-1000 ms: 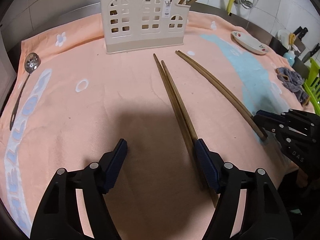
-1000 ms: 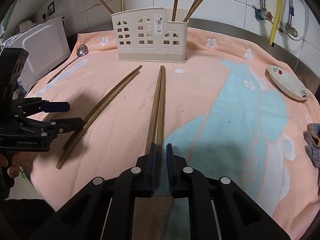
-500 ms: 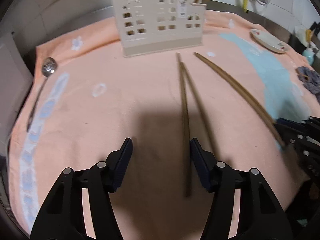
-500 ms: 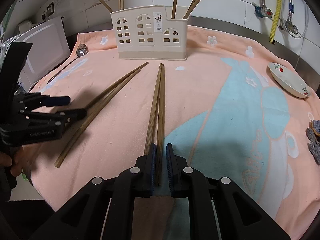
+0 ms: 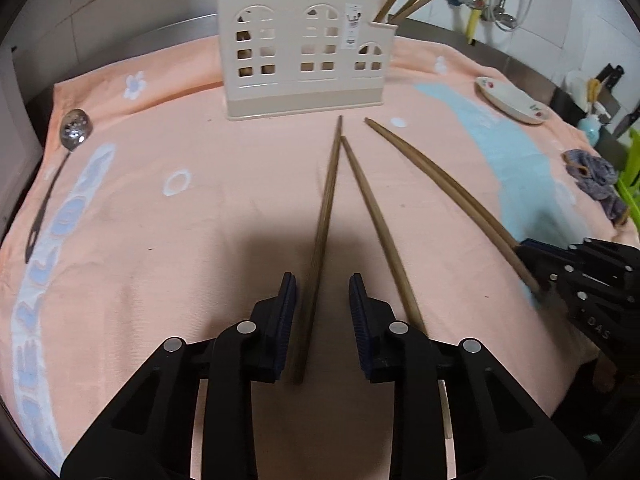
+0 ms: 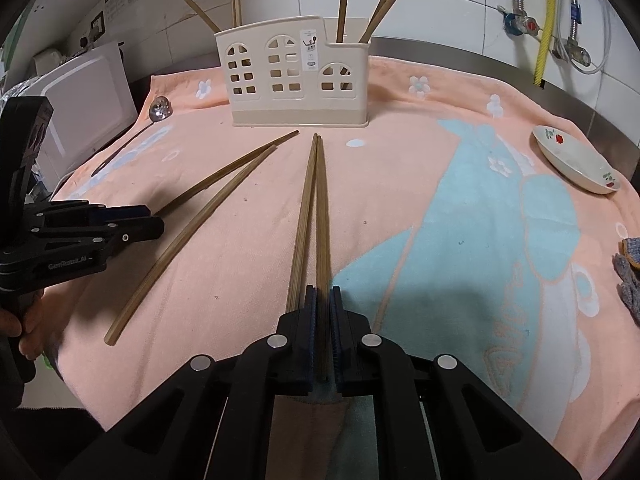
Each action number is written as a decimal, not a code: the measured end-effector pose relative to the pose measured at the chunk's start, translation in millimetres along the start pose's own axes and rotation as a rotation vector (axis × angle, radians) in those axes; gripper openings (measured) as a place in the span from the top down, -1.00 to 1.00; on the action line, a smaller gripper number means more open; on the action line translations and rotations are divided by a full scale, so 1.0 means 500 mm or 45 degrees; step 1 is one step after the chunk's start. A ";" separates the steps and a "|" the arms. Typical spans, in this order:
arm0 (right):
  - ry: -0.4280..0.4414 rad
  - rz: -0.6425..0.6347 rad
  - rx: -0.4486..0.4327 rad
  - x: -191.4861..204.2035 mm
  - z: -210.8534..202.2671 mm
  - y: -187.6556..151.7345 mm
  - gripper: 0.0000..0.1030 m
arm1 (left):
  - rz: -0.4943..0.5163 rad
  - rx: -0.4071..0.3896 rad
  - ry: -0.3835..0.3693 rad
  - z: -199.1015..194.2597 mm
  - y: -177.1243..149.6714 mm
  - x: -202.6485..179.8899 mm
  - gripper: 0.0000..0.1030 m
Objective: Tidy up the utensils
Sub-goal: 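Lower the left tool onto a chopstick and close while the right tool grasps another, then raise both held chopsticks and carry them over the white holder, then open the left tool over the holder while the right tool releases its chopstick, then close the left tool on a chopstick while the right tool grasps the last one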
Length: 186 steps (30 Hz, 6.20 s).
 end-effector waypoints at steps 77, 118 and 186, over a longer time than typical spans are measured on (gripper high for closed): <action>0.022 -0.088 -0.392 -0.107 -0.138 0.619 0.88 | 0.025 -0.746 -0.062 -0.360 0.677 0.050 0.90; -0.011 -0.127 -0.421 -0.061 -0.182 0.467 0.29 | -0.035 -0.594 -0.022 -0.266 0.508 0.064 -0.15; 0.048 0.013 0.030 0.018 -0.006 -0.010 0.86 | 0.001 0.011 -0.172 -0.032 -0.046 -0.096 0.38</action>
Point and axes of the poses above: each gripper's, at about its wrist camera, not at the fingertips, and z roughly the way its jaws point, x to its left, y to its top, the point moved 10 cm from there along z, roughly the way its jaws point, and after that the axes turned 3 degrees about -z, right-handed, at the moved point
